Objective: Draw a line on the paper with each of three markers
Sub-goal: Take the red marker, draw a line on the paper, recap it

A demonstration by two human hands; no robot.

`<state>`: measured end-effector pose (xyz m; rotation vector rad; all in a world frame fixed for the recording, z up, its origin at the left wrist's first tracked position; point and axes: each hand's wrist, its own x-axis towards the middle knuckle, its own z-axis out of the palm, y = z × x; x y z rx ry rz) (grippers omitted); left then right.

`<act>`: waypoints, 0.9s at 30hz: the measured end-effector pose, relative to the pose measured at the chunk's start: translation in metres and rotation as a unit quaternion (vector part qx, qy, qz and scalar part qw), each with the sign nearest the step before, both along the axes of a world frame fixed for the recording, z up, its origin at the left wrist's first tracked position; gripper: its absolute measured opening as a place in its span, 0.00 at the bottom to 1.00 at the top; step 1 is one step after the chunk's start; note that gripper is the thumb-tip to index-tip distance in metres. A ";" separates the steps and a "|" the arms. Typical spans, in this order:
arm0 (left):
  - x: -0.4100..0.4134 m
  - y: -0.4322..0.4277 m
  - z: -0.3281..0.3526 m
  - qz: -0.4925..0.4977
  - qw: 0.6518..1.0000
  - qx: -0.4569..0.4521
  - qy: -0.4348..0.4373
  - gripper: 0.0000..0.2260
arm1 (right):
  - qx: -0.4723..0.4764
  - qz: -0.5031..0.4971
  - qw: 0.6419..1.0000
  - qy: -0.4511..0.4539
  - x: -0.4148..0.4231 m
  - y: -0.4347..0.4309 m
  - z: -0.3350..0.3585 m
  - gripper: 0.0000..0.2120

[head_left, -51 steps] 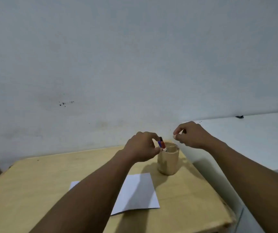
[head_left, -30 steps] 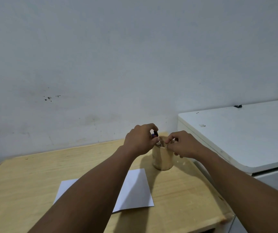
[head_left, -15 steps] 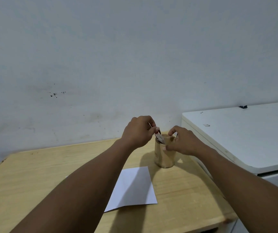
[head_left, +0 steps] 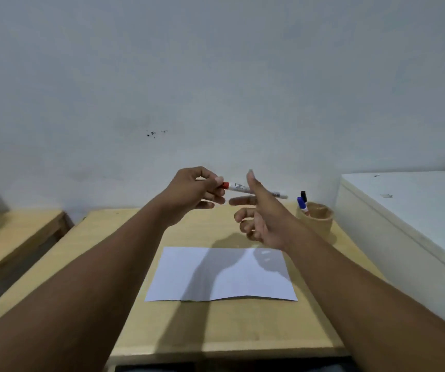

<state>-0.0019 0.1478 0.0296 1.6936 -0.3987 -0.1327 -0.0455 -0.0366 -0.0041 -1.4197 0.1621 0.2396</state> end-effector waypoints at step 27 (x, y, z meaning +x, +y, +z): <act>0.031 0.110 -0.151 0.160 0.984 0.072 0.025 0.11 | -0.069 -0.051 0.995 -0.048 0.053 0.059 -0.100 0.07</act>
